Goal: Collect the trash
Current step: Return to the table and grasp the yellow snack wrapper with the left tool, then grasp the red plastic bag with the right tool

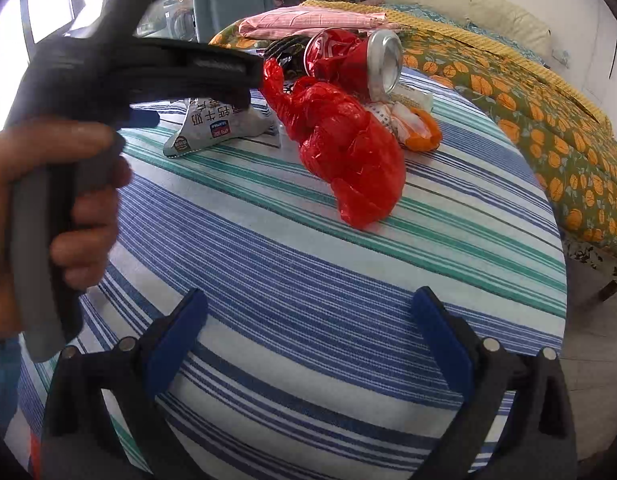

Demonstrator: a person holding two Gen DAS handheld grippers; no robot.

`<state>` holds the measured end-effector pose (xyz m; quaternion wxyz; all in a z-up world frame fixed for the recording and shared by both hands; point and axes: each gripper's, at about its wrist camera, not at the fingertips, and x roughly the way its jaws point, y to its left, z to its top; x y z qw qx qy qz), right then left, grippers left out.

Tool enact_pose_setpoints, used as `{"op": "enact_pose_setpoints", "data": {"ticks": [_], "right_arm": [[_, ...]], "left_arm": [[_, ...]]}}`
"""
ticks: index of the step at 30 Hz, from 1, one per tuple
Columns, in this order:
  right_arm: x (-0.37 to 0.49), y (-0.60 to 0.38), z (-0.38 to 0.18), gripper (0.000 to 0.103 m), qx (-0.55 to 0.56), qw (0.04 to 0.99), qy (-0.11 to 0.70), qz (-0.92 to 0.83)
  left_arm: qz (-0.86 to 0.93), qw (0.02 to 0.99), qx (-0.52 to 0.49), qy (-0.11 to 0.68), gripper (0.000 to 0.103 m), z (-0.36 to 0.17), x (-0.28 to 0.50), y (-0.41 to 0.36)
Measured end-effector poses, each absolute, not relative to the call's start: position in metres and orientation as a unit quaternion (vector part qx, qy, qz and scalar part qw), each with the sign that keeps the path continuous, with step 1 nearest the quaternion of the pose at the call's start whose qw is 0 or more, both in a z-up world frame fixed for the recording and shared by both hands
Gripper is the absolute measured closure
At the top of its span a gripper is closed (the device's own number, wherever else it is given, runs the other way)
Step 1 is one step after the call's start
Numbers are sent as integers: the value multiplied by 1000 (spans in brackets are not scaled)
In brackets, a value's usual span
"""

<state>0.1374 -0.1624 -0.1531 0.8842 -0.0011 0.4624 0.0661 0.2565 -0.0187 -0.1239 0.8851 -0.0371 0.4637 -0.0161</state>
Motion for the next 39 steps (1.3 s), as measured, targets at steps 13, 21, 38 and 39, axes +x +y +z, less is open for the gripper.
{"op": "enact_pose_setpoints", "data": {"ticks": [13,21,38,39], "right_arm": [[137,-162,-154,5,1,885,462,64],[137,-162,-154,5,1,885,461,62],[137,-163,-154,4,6,885,461,65],[137,-164,-154,4,9,885,461,67]], "left_arm": [[-132,867,-15,481,60,-105,228,14],[-243,811,73,527,58,-88,171,49],[-149,866,93,469,5,-132,162,46],[-148,866,95,468,5,-133,162,45]]}}
